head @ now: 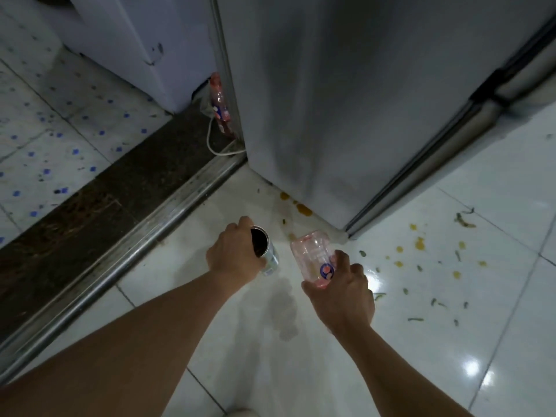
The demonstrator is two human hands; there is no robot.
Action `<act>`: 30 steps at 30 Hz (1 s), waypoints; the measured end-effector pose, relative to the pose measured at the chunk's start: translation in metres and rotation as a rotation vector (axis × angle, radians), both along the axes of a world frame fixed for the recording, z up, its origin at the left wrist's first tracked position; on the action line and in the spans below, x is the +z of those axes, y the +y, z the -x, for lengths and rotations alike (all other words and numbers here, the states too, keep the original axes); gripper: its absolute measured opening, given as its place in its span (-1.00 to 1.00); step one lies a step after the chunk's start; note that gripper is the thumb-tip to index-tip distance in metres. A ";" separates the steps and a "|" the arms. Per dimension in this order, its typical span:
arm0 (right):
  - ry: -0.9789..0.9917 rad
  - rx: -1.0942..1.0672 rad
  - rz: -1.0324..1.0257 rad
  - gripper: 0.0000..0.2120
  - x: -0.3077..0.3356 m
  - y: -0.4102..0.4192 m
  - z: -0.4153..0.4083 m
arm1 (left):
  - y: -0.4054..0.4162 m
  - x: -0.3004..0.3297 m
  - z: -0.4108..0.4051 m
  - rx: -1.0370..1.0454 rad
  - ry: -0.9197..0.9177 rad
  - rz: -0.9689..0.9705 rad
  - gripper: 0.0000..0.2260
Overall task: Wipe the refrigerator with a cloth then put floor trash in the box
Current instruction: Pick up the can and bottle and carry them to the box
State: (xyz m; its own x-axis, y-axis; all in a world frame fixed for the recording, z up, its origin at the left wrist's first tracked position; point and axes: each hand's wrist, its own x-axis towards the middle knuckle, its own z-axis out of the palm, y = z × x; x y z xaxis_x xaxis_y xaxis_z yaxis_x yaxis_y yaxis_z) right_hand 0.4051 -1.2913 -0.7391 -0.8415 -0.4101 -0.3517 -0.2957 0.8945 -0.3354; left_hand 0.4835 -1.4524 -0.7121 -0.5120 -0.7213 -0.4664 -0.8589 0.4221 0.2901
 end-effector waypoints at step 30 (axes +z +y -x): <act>0.056 -0.531 0.061 -0.38 0.443 0.233 -0.011 | 0.209 0.455 0.047 -0.600 0.052 0.011 -0.48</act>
